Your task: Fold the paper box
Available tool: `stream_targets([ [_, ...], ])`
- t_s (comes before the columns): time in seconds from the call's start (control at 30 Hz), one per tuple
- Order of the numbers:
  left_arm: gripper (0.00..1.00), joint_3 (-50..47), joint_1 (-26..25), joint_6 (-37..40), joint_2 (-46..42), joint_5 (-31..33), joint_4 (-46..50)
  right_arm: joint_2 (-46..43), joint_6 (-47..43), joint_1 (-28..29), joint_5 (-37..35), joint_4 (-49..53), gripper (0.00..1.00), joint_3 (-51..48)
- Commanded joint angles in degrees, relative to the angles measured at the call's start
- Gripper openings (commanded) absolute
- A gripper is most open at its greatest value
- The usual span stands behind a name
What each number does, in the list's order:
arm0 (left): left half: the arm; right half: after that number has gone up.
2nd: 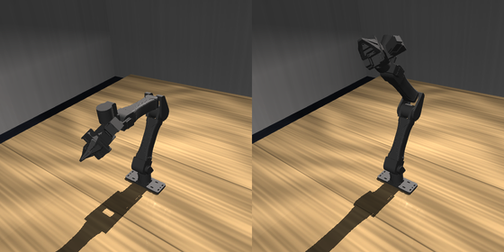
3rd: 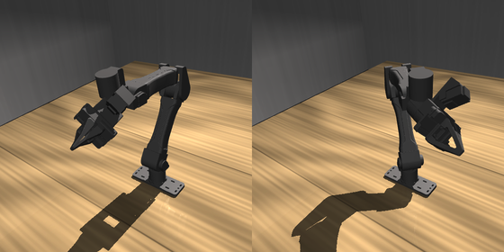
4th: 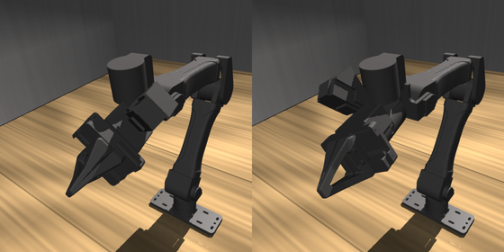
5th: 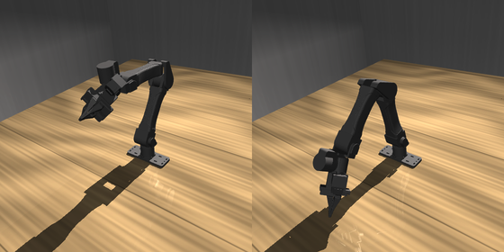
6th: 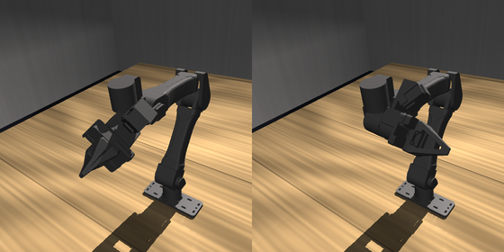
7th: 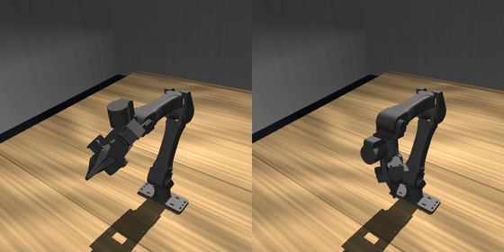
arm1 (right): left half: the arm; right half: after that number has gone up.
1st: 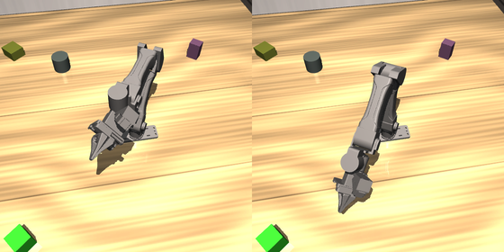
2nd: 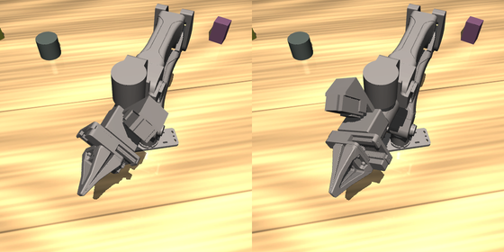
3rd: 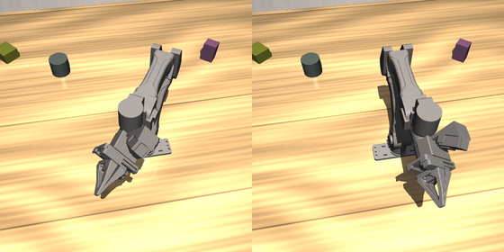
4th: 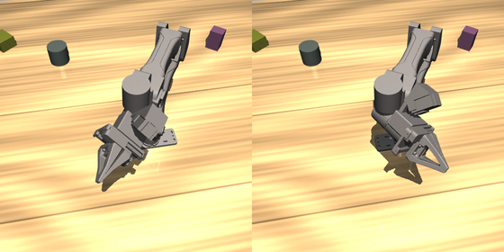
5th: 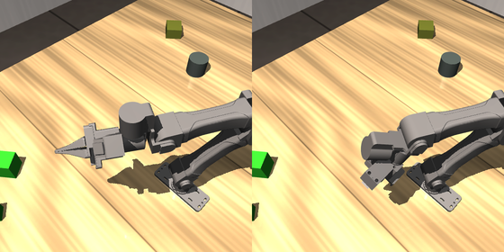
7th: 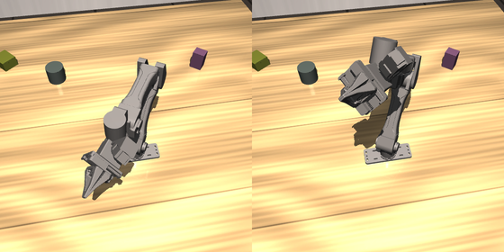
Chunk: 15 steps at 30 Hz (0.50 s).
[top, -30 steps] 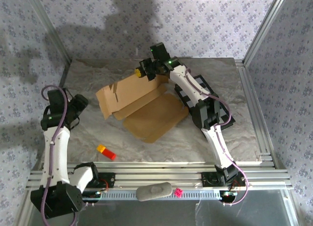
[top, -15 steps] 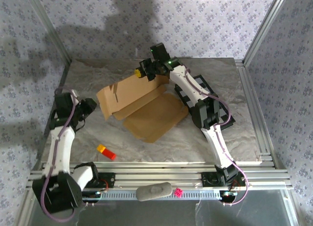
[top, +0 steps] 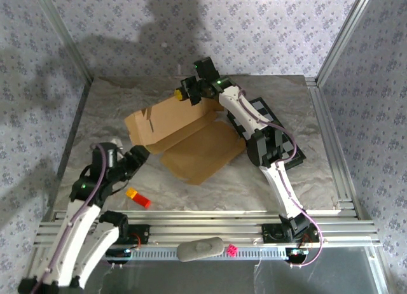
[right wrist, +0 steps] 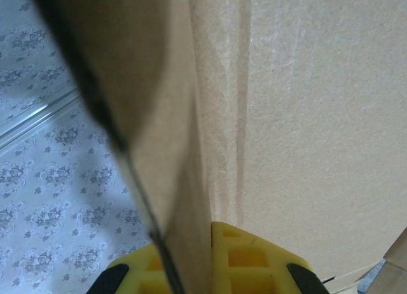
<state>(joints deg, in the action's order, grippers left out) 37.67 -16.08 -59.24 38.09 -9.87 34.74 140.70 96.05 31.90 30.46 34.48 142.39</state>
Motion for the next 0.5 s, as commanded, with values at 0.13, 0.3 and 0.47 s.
stream_targets([
  [0.13,0.71,5.0,-5.9,-5.5,16.0,12.5,-1.8,0.2,2.1,0.0,-0.9,1.4,0.0,2.6],
  [0.3,0.67,5.9,-5.8,-3.7,22.8,15.2,-9.4,-0.4,2.5,0.0,-1.0,1.9,0.0,2.5],
  [0.47,0.59,9.0,-5.8,0.6,31.5,15.8,-12.1,-0.5,2.6,0.0,-0.9,2.2,0.0,2.6],
])
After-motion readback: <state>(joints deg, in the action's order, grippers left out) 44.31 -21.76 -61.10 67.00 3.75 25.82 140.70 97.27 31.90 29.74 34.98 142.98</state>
